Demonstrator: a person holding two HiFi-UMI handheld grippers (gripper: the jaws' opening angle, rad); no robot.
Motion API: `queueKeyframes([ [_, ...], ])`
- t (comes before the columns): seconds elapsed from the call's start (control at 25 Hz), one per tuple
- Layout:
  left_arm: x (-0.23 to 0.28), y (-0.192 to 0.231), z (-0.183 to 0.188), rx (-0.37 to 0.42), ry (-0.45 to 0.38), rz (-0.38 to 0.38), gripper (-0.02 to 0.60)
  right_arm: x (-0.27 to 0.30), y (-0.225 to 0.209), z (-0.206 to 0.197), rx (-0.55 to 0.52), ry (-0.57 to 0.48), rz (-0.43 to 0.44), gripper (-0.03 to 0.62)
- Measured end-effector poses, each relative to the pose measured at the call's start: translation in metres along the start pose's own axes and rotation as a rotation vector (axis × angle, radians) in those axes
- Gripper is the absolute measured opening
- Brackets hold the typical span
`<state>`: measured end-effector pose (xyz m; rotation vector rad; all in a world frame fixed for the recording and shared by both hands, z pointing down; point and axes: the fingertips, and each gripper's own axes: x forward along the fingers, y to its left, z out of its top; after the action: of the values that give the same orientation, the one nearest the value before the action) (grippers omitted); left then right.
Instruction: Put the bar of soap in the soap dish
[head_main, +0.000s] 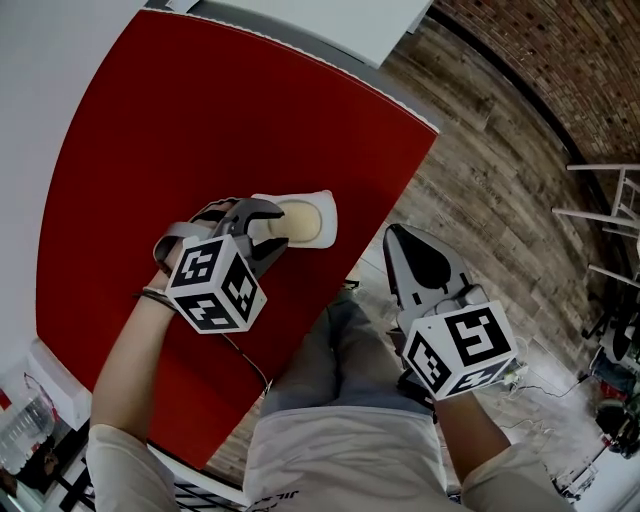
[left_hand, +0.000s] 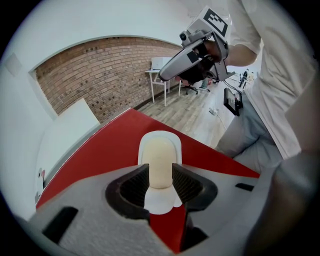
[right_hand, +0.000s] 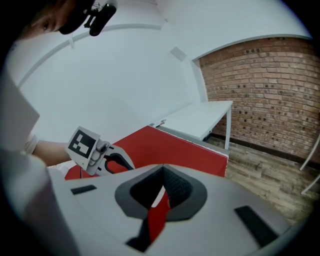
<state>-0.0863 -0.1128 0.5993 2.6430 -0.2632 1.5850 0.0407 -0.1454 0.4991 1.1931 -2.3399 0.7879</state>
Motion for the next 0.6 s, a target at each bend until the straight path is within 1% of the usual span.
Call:
queueKeyframes([
  [0.2,-0.023,0.0,0.0,-0.019,0.0,0.052,0.049,-0.015,0.008,0.014,-0.022,-0.02,-0.003,0.005],
  [0.28,-0.031,-0.001,0.002,-0.033,-0.002,0.07,0.02,-0.022,0.011,0.02,-0.033,-0.024,0.002,0.005],
  [0.32,-0.035,-0.004,0.003,-0.043,-0.004,0.075,0.009,-0.026,0.013,0.023,-0.04,-0.025,0.005,0.005],
  [0.6,-0.06,-0.025,0.022,-0.077,-0.026,0.117,0.008,-0.055,0.021,0.043,-0.078,-0.053,0.008,0.005],
])
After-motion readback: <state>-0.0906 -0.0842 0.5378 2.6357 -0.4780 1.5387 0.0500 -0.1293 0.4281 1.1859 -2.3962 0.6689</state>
